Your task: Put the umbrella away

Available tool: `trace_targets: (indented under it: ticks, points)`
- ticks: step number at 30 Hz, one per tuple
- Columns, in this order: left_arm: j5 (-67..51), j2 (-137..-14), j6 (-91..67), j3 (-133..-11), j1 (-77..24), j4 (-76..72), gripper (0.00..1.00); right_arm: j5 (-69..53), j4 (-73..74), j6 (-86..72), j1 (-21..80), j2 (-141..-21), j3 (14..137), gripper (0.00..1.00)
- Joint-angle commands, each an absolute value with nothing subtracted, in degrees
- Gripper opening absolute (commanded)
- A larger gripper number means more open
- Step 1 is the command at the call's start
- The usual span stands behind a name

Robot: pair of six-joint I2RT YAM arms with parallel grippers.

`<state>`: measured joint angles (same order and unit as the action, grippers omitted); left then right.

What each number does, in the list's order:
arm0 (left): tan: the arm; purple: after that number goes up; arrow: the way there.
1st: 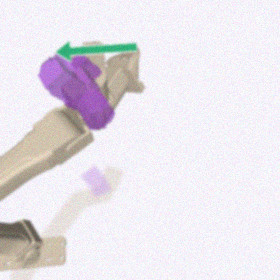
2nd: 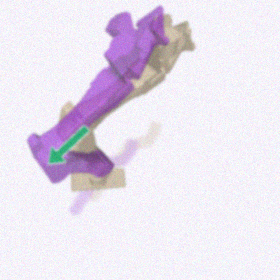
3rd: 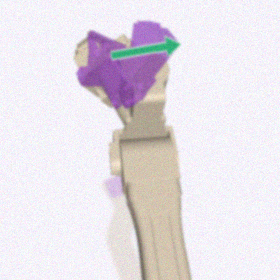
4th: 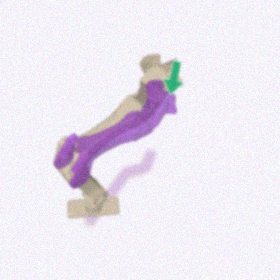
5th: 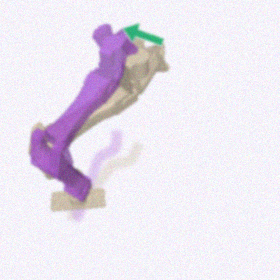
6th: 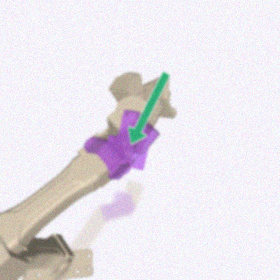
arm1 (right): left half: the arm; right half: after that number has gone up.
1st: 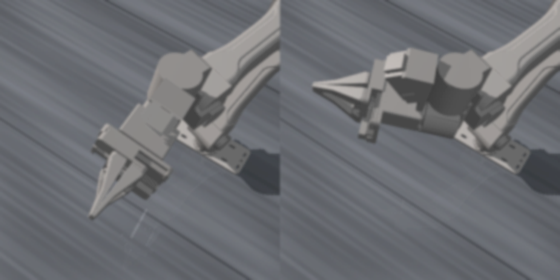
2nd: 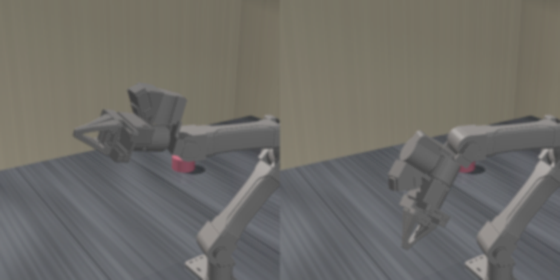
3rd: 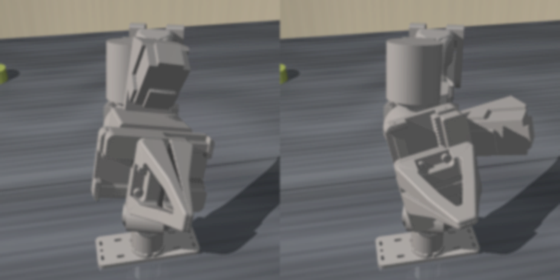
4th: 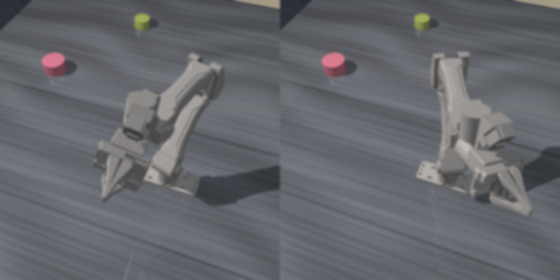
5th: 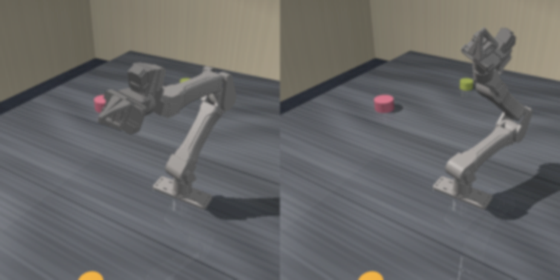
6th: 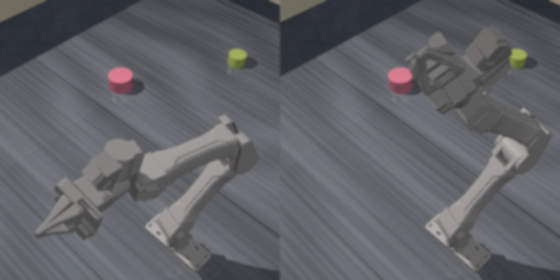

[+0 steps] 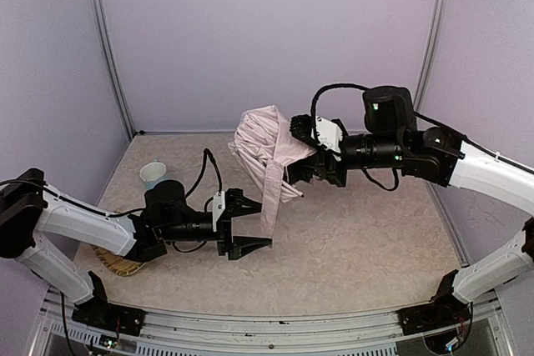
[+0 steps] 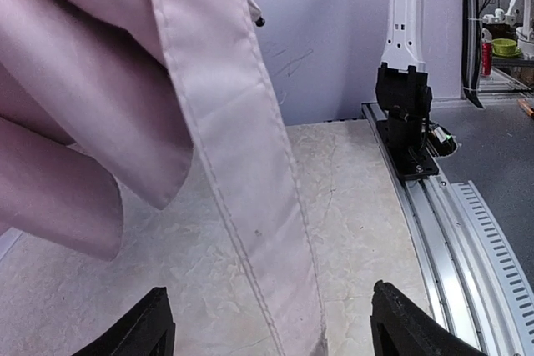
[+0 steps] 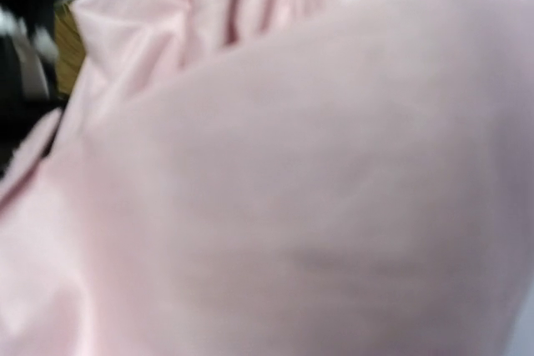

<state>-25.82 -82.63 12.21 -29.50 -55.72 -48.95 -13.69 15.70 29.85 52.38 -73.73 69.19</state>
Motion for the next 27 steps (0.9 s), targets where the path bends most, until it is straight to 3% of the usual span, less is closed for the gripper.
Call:
trace_targets:
  ticks: [1, 2, 8, 11, 20, 27]
  points:
    - [-29.0, -86.5, 12.2, -33.4, -56.5, -52.3, 0.76, -17.0, 17.2, 31.4, 52.2, -75.2, 74.9, 0.0]
    - [-29.5, -87.5, 12.3, -34.0, -56.6, -52.6, 0.72, -17.5, 17.3, 31.6, 52.2, -75.2, 75.1, 0.0]
    - [-34.4, -89.1, 12.2, -35.7, -56.5, -52.6, 0.18, -17.4, 17.3, 31.9, 52.2, -73.8, 74.9, 0.0]
    - [-35.3, -88.8, 12.4, -35.4, -56.5, -52.4, 0.02, -17.5, 16.8, 31.7, 52.0, -72.6, 74.1, 0.0]
    - [-36.4, -90.0, 12.7, -35.1, -56.2, -51.6, 0.0, -19.0, 16.8, 31.2, 51.7, -71.2, 74.4, 0.0]
    - [-31.5, -87.8, 17.4, -32.8, -51.6, -43.3, 0.0, -18.5, 26.7, 30.6, 51.3, -70.1, 80.5, 0.0]
